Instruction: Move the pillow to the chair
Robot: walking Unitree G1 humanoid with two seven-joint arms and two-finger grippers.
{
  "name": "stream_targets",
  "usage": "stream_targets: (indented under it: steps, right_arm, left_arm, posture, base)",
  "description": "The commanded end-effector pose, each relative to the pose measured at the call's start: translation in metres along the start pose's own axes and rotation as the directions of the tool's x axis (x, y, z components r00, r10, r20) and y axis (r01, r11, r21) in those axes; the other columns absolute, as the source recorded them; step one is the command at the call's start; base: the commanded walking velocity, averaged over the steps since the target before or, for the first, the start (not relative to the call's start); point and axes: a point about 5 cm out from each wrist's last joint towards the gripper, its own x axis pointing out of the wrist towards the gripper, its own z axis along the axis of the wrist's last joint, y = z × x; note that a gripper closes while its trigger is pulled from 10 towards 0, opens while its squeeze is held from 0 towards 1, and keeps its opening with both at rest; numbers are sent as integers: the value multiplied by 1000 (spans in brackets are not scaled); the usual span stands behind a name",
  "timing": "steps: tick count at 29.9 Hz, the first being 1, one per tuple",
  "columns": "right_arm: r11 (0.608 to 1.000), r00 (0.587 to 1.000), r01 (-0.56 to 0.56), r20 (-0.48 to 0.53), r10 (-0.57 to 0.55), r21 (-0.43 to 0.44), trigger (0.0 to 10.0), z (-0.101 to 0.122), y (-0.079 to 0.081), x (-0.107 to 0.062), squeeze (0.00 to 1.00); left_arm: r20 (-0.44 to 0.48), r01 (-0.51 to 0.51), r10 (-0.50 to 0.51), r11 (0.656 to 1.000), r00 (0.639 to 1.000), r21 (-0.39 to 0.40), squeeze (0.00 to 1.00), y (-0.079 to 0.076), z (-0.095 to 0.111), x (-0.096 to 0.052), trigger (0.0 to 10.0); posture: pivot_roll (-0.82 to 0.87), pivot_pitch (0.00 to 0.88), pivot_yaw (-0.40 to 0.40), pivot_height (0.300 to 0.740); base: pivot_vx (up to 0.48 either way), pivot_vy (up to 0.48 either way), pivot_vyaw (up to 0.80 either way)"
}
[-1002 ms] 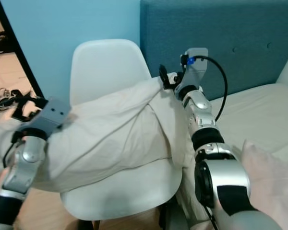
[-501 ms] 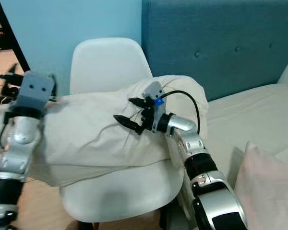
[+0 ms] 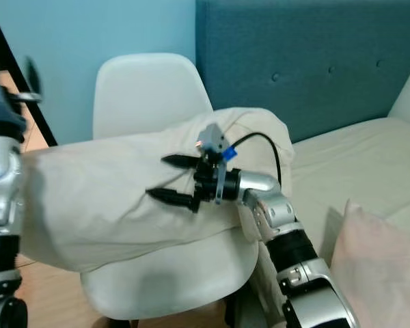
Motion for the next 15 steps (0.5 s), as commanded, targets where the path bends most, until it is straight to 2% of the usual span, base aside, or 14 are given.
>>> stream_targets:
  steps: [1,2,4,5,6,8,11,13,15]
  right_arm:
    - [999,998,25,-54,-27,-40,10000,-4,-3,1,0]
    - [996,995,70,-65,-73,-47,10000,-6,-8,2,0]
    - [987,986,148,-70,-152,-65,10000,-6,-17,7,0]
    - [987,986,148,-70,-152,-65,10000,-6,-17,7,0]
    - [980,974,176,-128,-187,-93,10000,-12,-21,16,0]
    - [972,954,191,-208,-217,-139,10000,-18,-23,25,0]
    - [956,916,221,-295,-272,-193,10000,-23,-27,34,0]
    - [936,881,257,-340,-330,-242,10000,-23,-32,40,0]
    - [924,865,270,-355,-356,-270,10000,-23,-34,42,0]
  left_arm:
    - [47,14,-12,999,999,-31,0,2,15,6,10000]
    - [72,59,-53,995,996,-77,0,-2,25,7,10000]
    - [116,204,-185,962,976,-183,0,-19,41,2,10000]
    - [116,204,-185,962,976,-183,0,-19,41,2,10000]
    - [149,357,-328,899,933,-254,0,-41,51,-11,10000]
    - [165,444,-413,853,896,-276,0,-56,55,-23,10000]
    - [155,471,-445,828,882,-305,0,-64,54,-31,10000]
    - [147,471,-448,824,882,-314,0,-66,54,-34,10000]
    - [143,464,-442,826,886,-321,0,-66,54,-35,10000]
  posture:
    - [-49,0,-80,557]
    - [-49,0,-80,557]
    - [-50,0,-76,557]
    - [-50,0,-76,557]
    - [-50,0,-76,557]
    - [-35,0,-77,557]
    - [-25,0,-80,557]
    - [-20,0,-83,557]
    - [-11,0,-86,557]
  base:
    - [0,0,0]
    - [0,0,0]
    - [0,0,0]
    - [0,0,0]
    - [0,0,0]
    - [0,0,0]
    - [0,0,0]
    - [0,0,0]
    - [0,0,0]
